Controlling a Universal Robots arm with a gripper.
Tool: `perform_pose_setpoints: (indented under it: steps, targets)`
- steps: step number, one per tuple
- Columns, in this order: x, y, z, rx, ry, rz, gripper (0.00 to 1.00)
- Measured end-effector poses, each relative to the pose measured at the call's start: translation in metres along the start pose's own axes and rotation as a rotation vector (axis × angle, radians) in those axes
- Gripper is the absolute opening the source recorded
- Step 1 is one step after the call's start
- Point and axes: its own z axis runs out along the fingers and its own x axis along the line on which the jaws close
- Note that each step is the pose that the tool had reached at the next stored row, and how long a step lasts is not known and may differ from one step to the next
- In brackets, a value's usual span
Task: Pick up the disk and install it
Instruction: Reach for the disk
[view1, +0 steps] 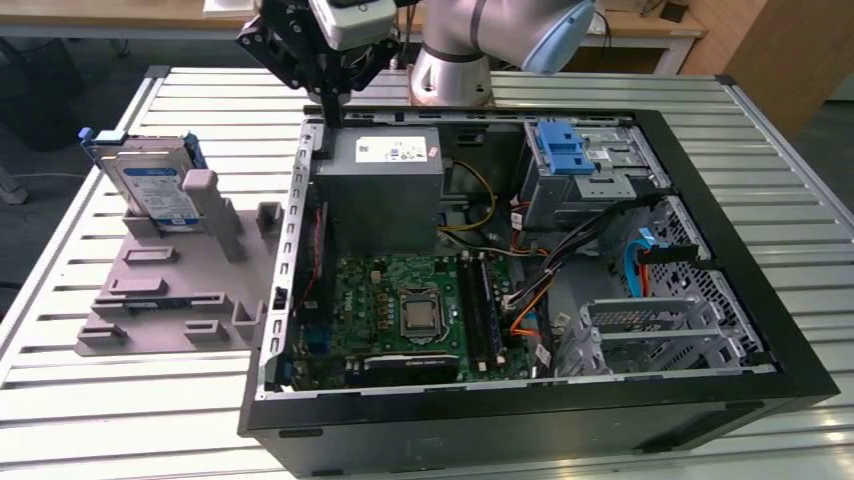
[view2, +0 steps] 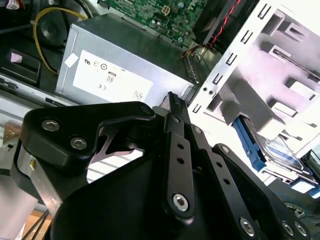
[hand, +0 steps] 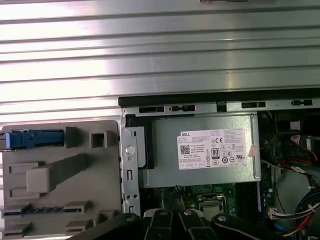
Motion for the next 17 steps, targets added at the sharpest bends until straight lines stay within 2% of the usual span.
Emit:
perform_pose_setpoints:
  steps: [7, 17]
  targets:
    - [0.0003, 0.0, 0.0001, -0.0002, 0.0, 0.0, 0.11]
    - [0.0043, -0.0003, 0.0, -0.0001, 0.0002, 0.0, 0.11]
